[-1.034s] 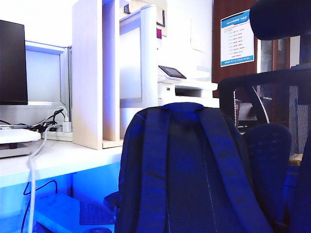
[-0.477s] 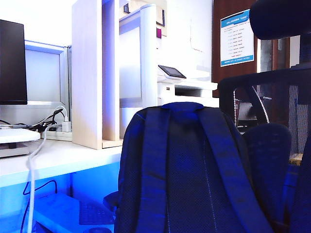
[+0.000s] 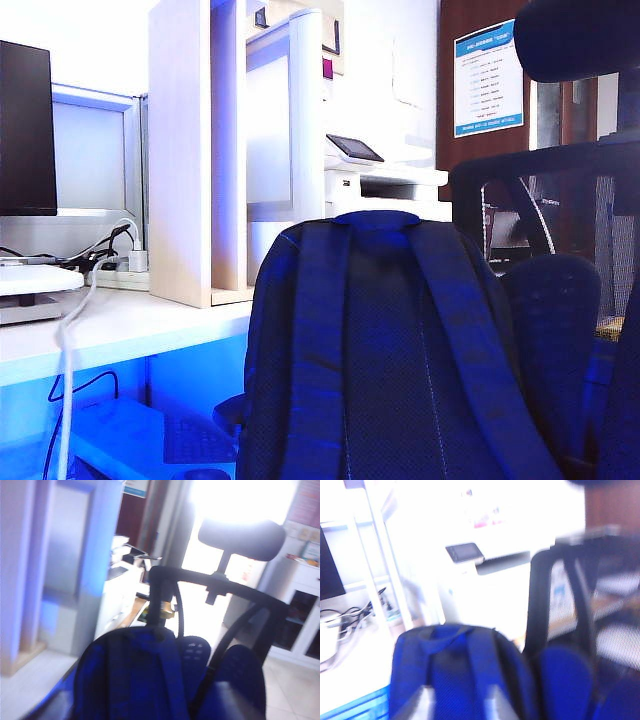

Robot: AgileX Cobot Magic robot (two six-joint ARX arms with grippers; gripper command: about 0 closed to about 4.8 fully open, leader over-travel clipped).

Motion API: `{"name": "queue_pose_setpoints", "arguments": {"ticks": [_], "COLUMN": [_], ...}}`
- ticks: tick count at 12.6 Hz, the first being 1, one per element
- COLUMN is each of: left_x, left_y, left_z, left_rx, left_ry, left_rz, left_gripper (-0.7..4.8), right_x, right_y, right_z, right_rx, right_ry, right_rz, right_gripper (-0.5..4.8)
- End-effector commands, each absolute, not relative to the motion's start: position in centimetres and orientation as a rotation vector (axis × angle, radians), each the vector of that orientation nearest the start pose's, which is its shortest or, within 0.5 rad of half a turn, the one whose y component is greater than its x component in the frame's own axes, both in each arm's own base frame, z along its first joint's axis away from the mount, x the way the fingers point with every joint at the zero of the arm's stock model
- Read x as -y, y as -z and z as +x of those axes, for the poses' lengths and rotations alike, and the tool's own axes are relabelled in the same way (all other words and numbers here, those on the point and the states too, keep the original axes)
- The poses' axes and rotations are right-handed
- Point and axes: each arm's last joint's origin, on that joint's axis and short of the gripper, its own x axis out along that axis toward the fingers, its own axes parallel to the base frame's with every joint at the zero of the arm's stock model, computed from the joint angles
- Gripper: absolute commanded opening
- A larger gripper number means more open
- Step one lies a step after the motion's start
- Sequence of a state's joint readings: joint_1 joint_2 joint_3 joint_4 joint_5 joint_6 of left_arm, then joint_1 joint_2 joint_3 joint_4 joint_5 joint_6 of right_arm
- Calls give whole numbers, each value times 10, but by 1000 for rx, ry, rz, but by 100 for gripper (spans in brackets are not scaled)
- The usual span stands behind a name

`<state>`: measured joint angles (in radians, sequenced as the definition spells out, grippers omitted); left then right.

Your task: Grab the backpack from the chair and place it on the desk.

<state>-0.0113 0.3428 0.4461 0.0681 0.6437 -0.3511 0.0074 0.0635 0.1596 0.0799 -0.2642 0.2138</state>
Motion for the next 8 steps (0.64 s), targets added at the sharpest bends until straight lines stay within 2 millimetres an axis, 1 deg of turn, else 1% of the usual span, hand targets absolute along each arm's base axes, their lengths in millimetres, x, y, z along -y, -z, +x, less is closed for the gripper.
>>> {"name": "queue_pose_setpoints", "arguments": {"ticks": [1,2,3,4,6,7,8], "left_x": [20,21,22,24,30,33,37], "left_y": [-320,-325,-328,-327,-320,-315,-307], "left_z": [137,156,172,189,215,223,234], "left_rx": [-44,-99,-145,-196,-242,-246,-257], "left_ry": [699,727,759,789,811,823,837], "left_rz": [-307,-322,-335,-351,-343,-322,-303], "left_gripper": [469,469,469,469,469,469,469], "right_x": [-9,-9,-9,-9,-10,-11,-11], "right_y": [-229,-235,-239,-245,-252,-253,-254], "right_z": [85,83,82,81,84,86,91], "right_rx": [77,61,50,43,7,-14,-53], "right_ry": [-315,-318,-318,-334,-363,-373,-391], "right_rz": [279,315,346,385,452,473,499], "right_gripper": [162,165,194,236,244,245,259]}}
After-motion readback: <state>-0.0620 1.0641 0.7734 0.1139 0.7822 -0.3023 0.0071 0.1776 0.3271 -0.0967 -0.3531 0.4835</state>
